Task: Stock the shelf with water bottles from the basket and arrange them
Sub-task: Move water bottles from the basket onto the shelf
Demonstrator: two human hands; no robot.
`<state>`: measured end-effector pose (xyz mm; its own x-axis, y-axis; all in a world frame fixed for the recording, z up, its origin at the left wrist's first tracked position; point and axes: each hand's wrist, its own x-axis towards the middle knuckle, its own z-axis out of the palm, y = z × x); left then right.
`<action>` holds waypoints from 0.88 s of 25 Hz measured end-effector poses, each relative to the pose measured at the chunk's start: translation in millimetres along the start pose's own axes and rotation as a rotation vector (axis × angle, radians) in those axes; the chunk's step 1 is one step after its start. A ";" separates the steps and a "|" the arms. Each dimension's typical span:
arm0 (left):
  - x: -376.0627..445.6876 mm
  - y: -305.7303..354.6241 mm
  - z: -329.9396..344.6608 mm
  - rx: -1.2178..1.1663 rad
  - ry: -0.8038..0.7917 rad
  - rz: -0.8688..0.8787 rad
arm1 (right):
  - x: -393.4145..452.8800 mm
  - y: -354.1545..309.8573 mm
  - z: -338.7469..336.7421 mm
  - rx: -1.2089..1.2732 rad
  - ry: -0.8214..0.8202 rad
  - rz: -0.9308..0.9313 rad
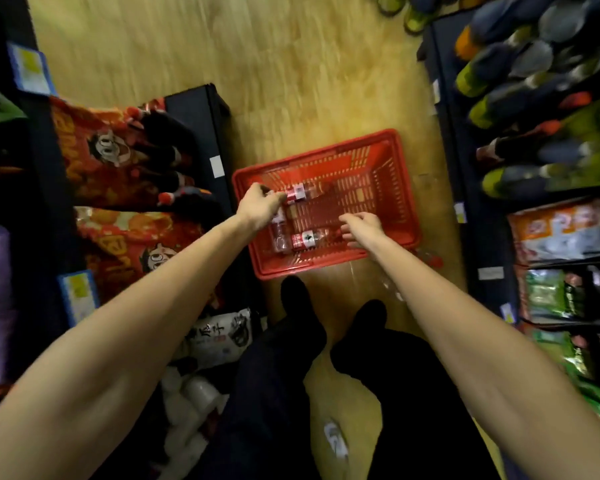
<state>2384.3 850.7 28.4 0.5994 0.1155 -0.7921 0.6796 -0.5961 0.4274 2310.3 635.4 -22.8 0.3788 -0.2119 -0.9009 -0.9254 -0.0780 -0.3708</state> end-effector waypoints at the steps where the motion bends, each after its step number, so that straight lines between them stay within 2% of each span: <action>1: 34.8 -29.3 11.0 0.000 0.011 -0.028 | 27.5 10.7 13.0 -0.013 -0.007 0.002; 3: 80.7 -68.7 31.6 0.029 0.029 -0.093 | 81.5 32.8 39.7 -0.077 -0.012 0.014; 6: 99.5 -81.4 52.4 0.013 0.027 -0.161 | 136.2 55.9 79.1 -0.183 -0.033 0.006; 8: 124.2 -96.4 63.8 0.012 0.092 -0.203 | 163.1 61.3 106.0 -0.235 -0.068 -0.020; 12: 177.4 -134.0 76.8 -0.075 0.136 -0.161 | 214.8 70.4 162.6 -0.246 -0.156 -0.066; 17: 223.2 -151.8 79.4 -0.281 0.150 -0.182 | 239.4 81.0 218.7 -0.229 -0.242 -0.101; 22: 221.2 -153.4 80.9 -0.261 0.150 -0.157 | 238.4 84.3 223.2 -0.269 -0.204 -0.158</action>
<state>2378.4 903.5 -247.6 0.5216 0.3170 -0.7921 0.8421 -0.3408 0.4181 2324.4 795.7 -319.1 0.4859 0.0199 -0.8738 -0.8140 -0.3536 -0.4608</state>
